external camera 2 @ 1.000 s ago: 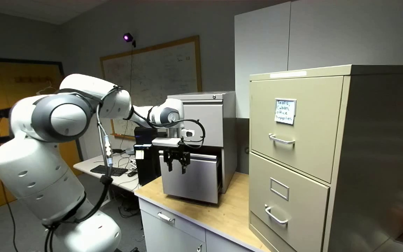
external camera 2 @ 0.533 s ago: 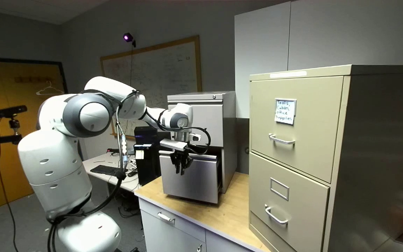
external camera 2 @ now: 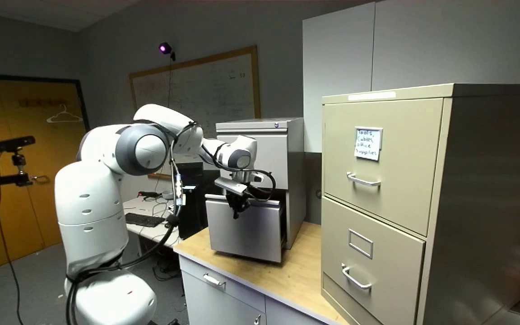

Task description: Close the bottom drawer of the left cabinet

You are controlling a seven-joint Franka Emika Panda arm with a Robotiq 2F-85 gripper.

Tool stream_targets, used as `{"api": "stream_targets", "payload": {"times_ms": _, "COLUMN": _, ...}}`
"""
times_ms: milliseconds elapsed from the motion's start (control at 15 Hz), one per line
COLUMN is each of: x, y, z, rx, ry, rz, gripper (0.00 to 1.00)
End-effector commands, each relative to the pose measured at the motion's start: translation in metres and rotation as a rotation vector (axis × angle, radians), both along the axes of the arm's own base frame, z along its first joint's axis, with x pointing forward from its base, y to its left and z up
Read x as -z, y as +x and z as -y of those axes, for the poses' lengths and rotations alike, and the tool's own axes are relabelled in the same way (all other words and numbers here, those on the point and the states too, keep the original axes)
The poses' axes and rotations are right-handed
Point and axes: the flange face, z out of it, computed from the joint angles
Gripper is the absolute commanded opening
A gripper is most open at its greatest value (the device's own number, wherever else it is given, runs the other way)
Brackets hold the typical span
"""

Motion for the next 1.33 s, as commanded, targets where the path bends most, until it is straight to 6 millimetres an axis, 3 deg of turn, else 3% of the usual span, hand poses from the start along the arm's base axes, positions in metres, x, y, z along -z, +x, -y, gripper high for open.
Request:
{"api": "stream_targets", "payload": {"times_ms": 0, "x": 0.022, "y": 0.034, "z": -0.016, "rx": 0.027, "ry": 0.039, "rz": 0.001, "gripper": 0.00}}
{"api": "stream_targets", "payload": {"times_ms": 267, "x": 0.024, "y": 0.063, "z": -0.027, "rx": 0.042, "ry": 0.114, "rz": 0.044, "gripper": 0.00}}
{"api": "stream_targets", "payload": {"times_ms": 800, "x": -0.042, "y": 0.103, "z": -0.055, "rx": 0.036, "ry": 0.280, "rz": 0.188, "gripper": 0.00}}
{"api": "stream_targets", "payload": {"times_ms": 1267, "x": -0.026, "y": 0.144, "z": -0.069, "rx": 0.024, "ry": 0.297, "rz": 0.205, "gripper": 0.00}}
